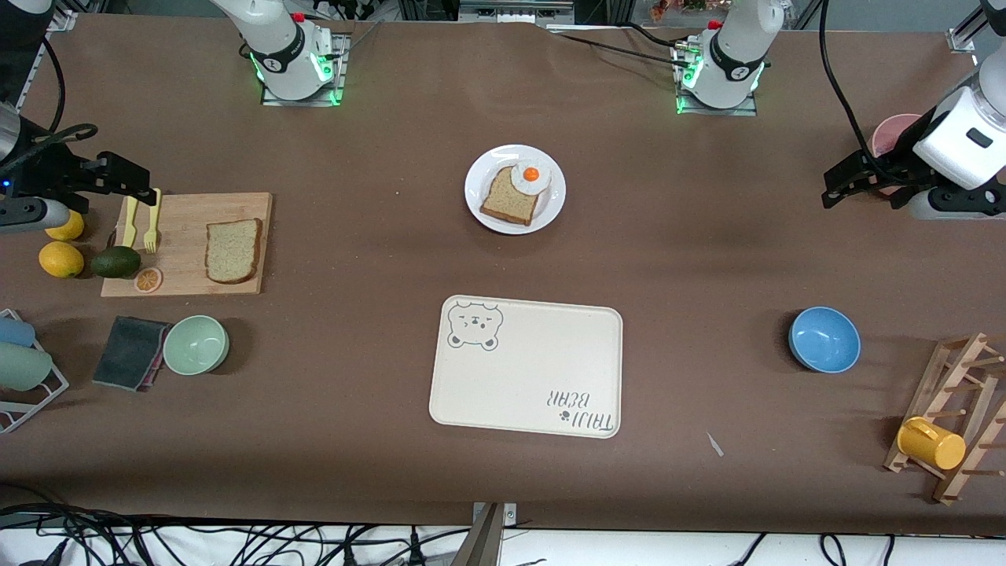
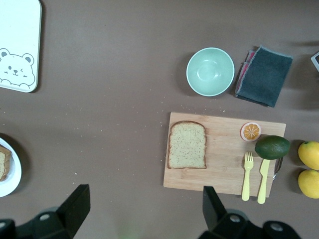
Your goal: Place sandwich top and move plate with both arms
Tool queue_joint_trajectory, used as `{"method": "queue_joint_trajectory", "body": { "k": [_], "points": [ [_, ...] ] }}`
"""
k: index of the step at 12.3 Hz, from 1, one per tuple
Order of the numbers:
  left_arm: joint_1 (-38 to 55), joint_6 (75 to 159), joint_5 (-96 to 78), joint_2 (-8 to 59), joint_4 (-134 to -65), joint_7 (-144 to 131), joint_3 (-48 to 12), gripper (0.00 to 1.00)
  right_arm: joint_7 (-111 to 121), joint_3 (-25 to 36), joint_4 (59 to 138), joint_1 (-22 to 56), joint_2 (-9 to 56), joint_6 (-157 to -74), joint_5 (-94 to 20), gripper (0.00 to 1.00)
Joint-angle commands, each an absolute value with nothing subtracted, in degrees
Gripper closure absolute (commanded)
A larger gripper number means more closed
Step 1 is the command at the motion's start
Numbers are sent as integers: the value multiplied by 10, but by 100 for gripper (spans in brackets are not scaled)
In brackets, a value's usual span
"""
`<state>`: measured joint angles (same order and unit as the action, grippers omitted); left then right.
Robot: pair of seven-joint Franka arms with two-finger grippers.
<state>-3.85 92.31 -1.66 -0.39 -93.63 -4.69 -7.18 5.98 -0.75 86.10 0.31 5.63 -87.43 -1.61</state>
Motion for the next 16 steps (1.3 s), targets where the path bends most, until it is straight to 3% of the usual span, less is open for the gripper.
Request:
{"method": "queue_joint_trajectory", "body": {
  "k": [1,16],
  "points": [
    [-37,918,1,-7,-934,-49,-73,0,48,-12,866,7,50,-875,-6,0],
    [-37,918,1,-7,-934,-51,-73,0,46,-12,876,18,60,-875,34,0]
  ]
}}
